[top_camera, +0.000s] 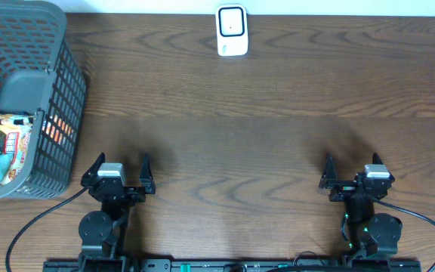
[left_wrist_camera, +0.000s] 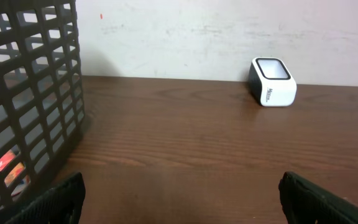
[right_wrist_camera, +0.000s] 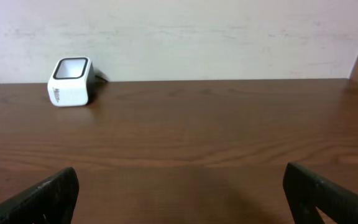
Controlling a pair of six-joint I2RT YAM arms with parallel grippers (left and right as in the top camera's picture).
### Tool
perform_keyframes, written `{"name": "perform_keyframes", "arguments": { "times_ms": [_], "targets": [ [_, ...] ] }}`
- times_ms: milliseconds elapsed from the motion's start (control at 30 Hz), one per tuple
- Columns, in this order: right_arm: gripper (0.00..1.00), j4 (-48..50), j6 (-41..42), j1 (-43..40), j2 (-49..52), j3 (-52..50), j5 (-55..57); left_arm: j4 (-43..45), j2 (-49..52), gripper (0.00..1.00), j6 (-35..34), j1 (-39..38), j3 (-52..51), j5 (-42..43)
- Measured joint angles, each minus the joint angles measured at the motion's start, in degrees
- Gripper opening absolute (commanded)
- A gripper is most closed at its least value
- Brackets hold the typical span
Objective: Scan the item barcode
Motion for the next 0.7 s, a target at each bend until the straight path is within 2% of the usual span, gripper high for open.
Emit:
{"name": "perform_keyframes", "arguments": {
  "times_ms": [700],
  "targets": [
    [0.99, 0.0, -0.02, 0.0, 0.0, 0.0, 0.02, 0.0, 0.0, 0.98, 0.02, 0.0, 0.0, 0.0]
  ]
}}
